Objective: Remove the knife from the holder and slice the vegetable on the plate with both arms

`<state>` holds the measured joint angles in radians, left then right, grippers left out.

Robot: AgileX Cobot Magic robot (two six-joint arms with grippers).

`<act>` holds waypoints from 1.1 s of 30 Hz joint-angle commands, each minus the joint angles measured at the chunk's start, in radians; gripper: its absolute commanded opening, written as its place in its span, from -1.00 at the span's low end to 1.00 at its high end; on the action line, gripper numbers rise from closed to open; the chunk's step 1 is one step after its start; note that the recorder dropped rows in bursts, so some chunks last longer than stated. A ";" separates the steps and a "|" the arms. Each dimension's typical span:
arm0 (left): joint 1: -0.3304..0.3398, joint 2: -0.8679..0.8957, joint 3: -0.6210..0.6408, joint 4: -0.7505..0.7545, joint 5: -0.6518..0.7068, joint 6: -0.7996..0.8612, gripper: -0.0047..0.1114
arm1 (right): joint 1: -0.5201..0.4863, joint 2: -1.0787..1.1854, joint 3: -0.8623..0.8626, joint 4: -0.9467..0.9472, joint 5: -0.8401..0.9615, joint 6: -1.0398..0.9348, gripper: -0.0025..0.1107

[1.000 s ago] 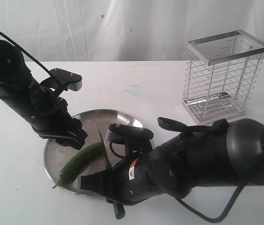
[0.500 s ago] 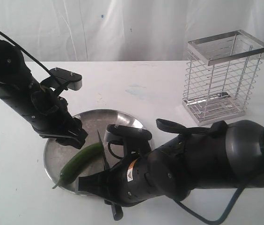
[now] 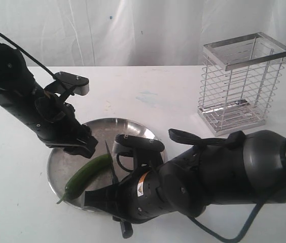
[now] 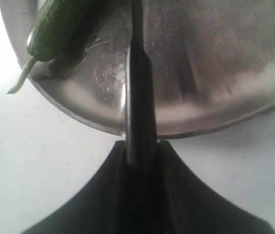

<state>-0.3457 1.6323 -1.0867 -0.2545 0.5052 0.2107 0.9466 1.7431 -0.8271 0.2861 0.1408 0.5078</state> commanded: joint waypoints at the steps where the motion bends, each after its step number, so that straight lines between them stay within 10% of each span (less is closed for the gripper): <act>1: -0.005 -0.008 0.008 -0.015 0.002 -0.010 0.15 | 0.000 0.024 0.002 -0.002 -0.015 -0.004 -0.96; 13: -0.005 0.000 0.008 -0.020 -0.065 -0.031 0.11 | 0.000 0.028 0.002 -0.002 -0.031 -0.004 -0.96; 23: -0.005 0.044 0.008 -0.071 -0.161 -0.024 -0.92 | 0.000 0.028 0.002 -0.002 -0.033 -0.004 -0.96; 33: -0.005 0.090 -0.018 -0.299 -0.190 0.188 -0.92 | 0.000 0.028 0.002 -0.002 -0.031 -0.004 -0.96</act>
<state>-0.3457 1.7163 -1.0932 -0.4474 0.3013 0.3008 0.9466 1.7705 -0.8271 0.2861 0.1187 0.5059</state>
